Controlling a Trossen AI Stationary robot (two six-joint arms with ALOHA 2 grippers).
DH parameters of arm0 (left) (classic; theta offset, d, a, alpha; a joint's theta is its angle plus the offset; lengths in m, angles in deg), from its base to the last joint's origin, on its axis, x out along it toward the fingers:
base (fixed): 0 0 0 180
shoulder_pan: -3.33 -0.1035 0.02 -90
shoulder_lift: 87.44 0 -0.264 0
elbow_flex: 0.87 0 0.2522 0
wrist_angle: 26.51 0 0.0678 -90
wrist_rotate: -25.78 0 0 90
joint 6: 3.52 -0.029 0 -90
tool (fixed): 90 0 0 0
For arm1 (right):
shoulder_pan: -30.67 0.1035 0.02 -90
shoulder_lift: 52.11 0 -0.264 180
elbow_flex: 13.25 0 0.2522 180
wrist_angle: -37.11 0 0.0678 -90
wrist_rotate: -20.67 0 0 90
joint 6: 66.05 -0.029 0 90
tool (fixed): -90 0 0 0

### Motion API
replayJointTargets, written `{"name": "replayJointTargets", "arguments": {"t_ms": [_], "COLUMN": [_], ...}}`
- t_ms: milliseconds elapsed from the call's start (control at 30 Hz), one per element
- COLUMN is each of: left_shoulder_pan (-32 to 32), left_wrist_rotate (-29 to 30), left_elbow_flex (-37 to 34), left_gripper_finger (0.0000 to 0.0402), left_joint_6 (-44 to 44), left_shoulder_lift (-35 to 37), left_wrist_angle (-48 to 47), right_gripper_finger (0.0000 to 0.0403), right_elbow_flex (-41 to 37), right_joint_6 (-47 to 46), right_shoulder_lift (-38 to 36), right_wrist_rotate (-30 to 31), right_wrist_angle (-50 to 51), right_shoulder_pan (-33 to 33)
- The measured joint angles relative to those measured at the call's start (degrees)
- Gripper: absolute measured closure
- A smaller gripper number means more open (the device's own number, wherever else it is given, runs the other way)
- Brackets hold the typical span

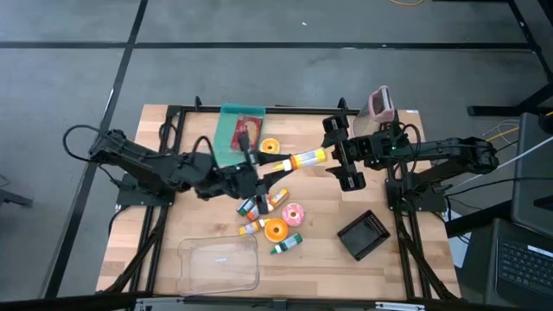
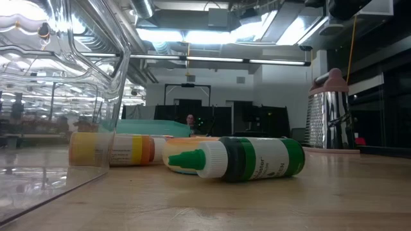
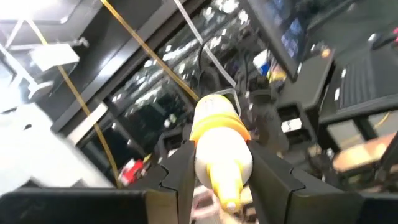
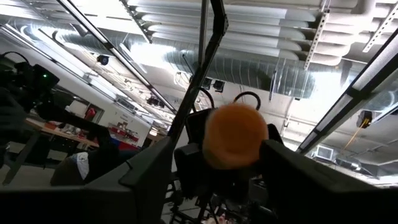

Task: Pick & Place Food Item
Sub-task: Put the top left yellow food coloring bottle into the transparent bin

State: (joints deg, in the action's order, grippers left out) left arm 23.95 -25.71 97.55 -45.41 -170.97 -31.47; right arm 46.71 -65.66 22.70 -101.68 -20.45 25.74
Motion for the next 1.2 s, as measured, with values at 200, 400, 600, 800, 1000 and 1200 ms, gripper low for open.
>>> {"name": "replayJointTargets", "arguments": {"t_ms": [200, 400, 600, 800, 1000, 1200], "left_shoulder_pan": [5.9, 11.6, 14.7, 14.2, 12.7, 11.5], "left_wrist_rotate": [14.7, 26.2, 23.3, 12.5, 1.2, -8.8], "left_elbow_flex": [0.0, 0.0, 0.0, 0.0, 0.0, 0.0], "left_gripper_finger": [0.0287, 0.0287, 0.0287, 0.0287, 0.0287, 0.0287], "left_joint_6": [2.3, 25.2, 54.2, 79.3, 87.6, 90.2], "left_shoulder_lift": [2.8, 4.7, 5.0, 2.5, 0.1, -2.0], "left_wrist_angle": [-7.6, -31.8, -55.2, -74.9, -80.8, -80.8], "right_gripper_finger": [0.0139, 0.0145, 0.0155, 0.0156, 0.0156, 0.0157], "right_elbow_flex": [0.0, 0.0, 0.0, 0.0, 0.0, 0.0], "right_joint_6": [2.3, 3.5, 3.1, 3.1, 4.6, 4.6], "right_shoulder_lift": [0.0, 0.0, 0.0, 0.0, 0.0, 0.0], "right_wrist_rotate": [6.6, 12.7, 12.8, 12.8, 12.8, 12.0], "right_wrist_angle": [9.6, 22.4, 27.0, 29.6, 29.8, 30.7], "right_shoulder_pan": [-2.2, -3.8, -3.9, -3.0, -1.9, -1.8]}}
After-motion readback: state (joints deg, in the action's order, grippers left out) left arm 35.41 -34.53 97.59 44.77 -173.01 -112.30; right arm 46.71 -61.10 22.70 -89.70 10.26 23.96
